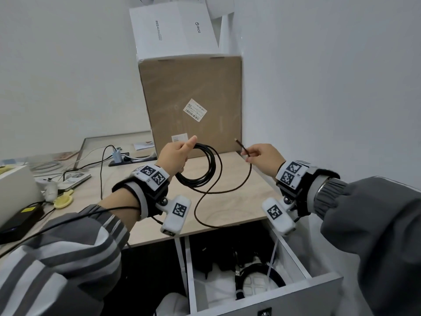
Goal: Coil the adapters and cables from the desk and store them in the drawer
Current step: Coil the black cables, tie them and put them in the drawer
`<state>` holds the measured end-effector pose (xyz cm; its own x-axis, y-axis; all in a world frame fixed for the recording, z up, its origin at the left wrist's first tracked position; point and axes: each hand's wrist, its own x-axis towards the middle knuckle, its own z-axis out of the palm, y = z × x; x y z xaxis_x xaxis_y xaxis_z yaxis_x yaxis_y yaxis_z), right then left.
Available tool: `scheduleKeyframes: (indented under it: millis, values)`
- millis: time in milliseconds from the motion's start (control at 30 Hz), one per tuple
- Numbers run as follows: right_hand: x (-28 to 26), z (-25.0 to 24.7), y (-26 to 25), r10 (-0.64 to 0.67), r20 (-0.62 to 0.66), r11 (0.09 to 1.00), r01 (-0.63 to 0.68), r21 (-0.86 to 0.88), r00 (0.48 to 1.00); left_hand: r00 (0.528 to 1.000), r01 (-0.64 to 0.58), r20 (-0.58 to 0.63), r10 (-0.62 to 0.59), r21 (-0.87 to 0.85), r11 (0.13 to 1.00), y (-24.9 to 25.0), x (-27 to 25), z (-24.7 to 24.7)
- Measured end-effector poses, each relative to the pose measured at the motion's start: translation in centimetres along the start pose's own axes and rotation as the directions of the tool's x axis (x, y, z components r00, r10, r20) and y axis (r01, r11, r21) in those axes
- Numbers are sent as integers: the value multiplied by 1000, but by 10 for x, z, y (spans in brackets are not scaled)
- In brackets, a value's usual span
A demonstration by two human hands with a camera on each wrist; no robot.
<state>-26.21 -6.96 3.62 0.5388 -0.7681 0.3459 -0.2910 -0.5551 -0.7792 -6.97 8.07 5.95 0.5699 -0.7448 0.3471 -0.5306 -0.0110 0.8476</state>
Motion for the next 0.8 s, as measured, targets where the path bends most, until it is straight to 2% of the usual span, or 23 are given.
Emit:
scheduleKeyframes:
  millis: [100,267,333,433,533,600,700,800]
  values:
    - [5,-9,3,28,-104,999,-33,-42,994,999,25,22,-25,8,1000,-1,-3,-2]
    - [4,-12,6,54,-145,996,-63,-62,988,997,48,62,-47,-13,999,1,-7,-4]
    - [2,-8,3,24,-116,1000,-25,-5,993,994,40,95,-45,53,998,0,-8,-4]
    - [2,-4,-11,-58,-113,998,61,15,992,976,10,210,-48,179,984,2,-14,1]
    - [8,-3,-27,-106,-123,993,110,30,987,935,-92,348,-62,407,909,5,-24,12]
    - [10,-2,-38,-142,-120,989,147,31,983,911,-147,404,-78,497,855,5,-30,21]
    - [9,-3,-51,-202,-46,979,202,4,978,906,-171,418,-71,513,841,5,-34,32]
    - [1,-1,-53,-243,101,961,253,-107,965,932,-111,357,-61,441,891,6,-35,38]
